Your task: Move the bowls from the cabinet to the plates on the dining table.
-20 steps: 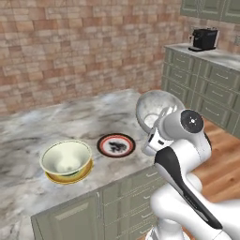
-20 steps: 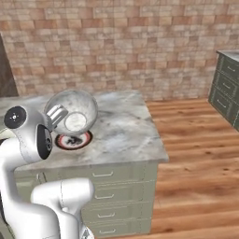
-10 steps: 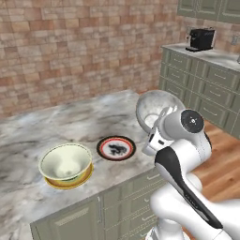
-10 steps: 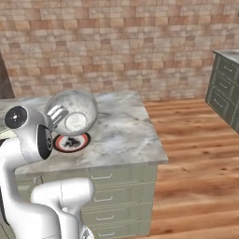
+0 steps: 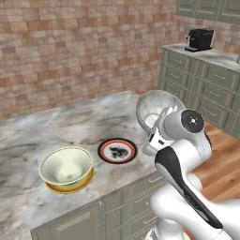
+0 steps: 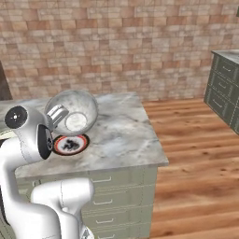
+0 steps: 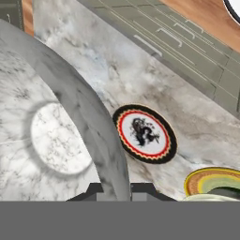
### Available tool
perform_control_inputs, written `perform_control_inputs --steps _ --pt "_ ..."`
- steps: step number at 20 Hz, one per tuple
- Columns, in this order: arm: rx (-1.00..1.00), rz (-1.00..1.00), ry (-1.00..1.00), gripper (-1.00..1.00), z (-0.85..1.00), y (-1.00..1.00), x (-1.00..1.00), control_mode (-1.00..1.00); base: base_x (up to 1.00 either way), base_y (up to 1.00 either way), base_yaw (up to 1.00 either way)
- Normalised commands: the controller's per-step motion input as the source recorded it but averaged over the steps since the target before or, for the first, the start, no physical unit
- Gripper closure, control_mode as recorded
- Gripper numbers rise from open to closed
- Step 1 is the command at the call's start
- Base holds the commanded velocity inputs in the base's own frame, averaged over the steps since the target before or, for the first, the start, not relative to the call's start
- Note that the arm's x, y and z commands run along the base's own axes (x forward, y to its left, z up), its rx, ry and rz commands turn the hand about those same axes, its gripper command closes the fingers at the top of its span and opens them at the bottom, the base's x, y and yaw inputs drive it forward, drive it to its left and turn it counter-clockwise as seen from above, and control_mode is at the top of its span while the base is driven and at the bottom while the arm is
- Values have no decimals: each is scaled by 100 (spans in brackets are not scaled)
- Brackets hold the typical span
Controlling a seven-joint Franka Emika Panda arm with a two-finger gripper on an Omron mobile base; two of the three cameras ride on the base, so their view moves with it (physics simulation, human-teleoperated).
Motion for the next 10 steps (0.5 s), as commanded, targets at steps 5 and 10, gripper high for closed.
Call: perform_control_inputs --steps 5,10 --pt "0 0 0 100 0 0 0 100 11 12 0" --pt "0 0 0 100 0 0 0 100 31 5 0"
